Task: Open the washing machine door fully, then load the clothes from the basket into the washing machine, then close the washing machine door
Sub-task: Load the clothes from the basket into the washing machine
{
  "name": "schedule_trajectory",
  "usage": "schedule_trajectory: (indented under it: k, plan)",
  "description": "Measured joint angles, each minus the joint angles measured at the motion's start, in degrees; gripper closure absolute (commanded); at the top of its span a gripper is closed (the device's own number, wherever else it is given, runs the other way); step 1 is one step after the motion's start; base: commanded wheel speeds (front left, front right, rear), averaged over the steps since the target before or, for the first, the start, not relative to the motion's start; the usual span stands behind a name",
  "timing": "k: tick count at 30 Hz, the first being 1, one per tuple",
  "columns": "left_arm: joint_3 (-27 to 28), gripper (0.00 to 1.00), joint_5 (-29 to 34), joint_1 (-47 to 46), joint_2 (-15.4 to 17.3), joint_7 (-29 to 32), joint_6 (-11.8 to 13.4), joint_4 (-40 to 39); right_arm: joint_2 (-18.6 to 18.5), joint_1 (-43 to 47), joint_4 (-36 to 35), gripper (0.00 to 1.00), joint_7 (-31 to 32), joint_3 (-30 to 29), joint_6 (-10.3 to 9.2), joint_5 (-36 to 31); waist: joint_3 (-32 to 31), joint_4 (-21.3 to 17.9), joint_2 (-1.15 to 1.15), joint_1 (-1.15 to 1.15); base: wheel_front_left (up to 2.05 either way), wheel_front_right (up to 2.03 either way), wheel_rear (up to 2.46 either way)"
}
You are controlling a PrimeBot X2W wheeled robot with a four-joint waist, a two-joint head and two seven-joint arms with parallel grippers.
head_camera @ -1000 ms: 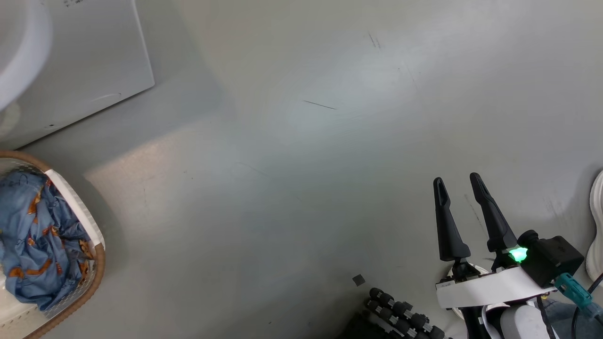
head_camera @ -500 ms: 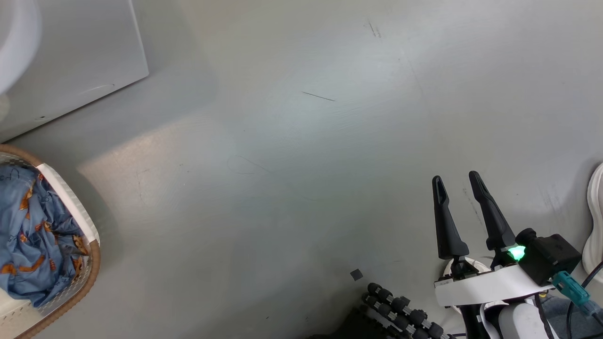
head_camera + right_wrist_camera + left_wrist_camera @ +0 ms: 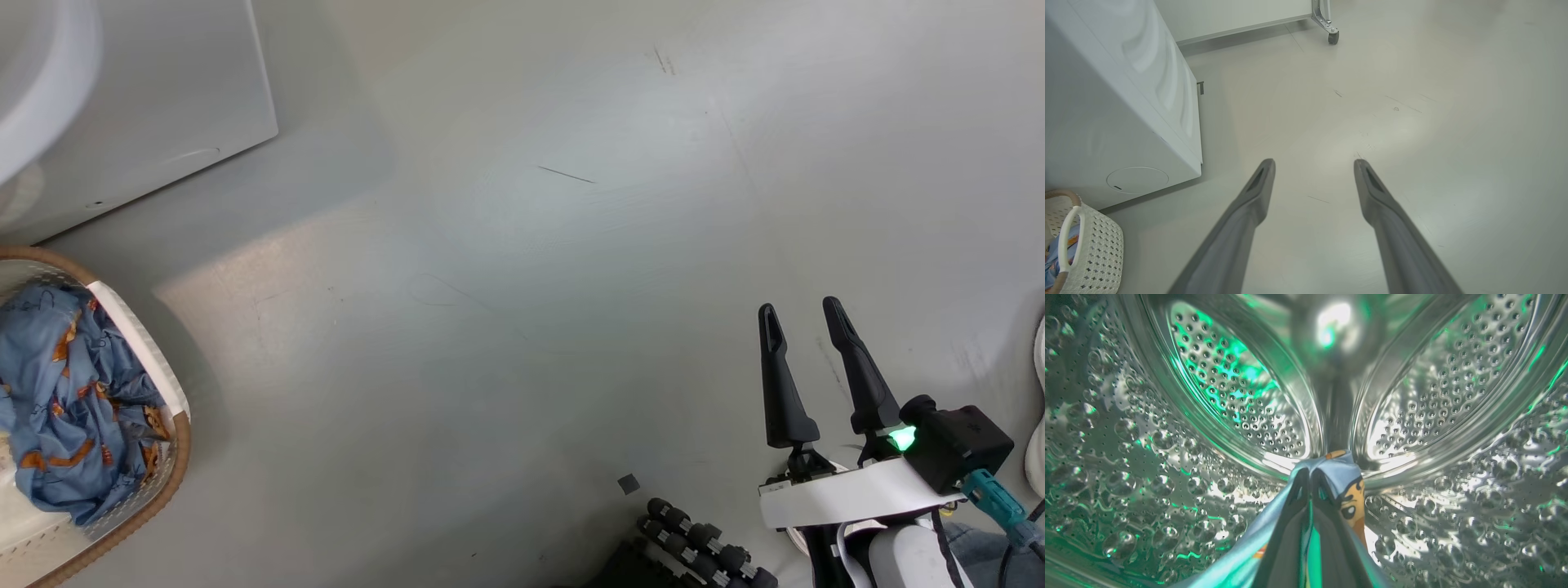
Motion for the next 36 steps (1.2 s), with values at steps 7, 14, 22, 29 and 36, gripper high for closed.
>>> schedule_trajectory:
  k: [7, 14, 22, 29, 36]
  plan:
    - [-1.1, 0.00, 1.2, 0.1, -0.9, -0.1, 0.1, 4.8, 0.0, -0.2, 0.6, 0.00, 0.0, -0.3, 0.00, -0.4, -1.7, 1.0, 0.00, 0.00, 0.00, 0.00, 0.00]
    - [-2.6, 0.00, 1.3, -0.1, -3.6, -0.1, 0.6, 8.8, 0.0, -0.6, 1.0, 0.00, 0.0, -1.2, 0.01, -0.6, -4.0, 2.2, 0.00, 0.00, 0.00, 0.00, 0.00]
    - [-4.5, 0.00, 1.8, -0.1, -7.2, -1.8, 0.8, 11.7, -0.1, -0.8, 1.5, 0.00, 0.0, -2.3, 0.09, -1.3, -5.9, 4.7, 0.00, 0.00, 0.00, 0.00, 0.00]
    - [-6.2, 0.00, 2.2, 0.0, -11.9, -3.8, 1.5, 12.9, -0.1, -1.7, 1.9, 0.00, 0.0, -4.1, 0.14, -2.2, -7.6, 8.2, 0.00, -0.01, 0.00, 0.00, 0.00]
    - [-7.8, 0.00, 2.2, 2.4, -17.6, -6.1, 1.5, 12.2, -0.2, -2.1, 1.9, 0.00, 0.0, -5.5, 0.14, -2.1, -8.3, 12.3, 0.00, 0.00, 0.00, 0.00, 0.00]
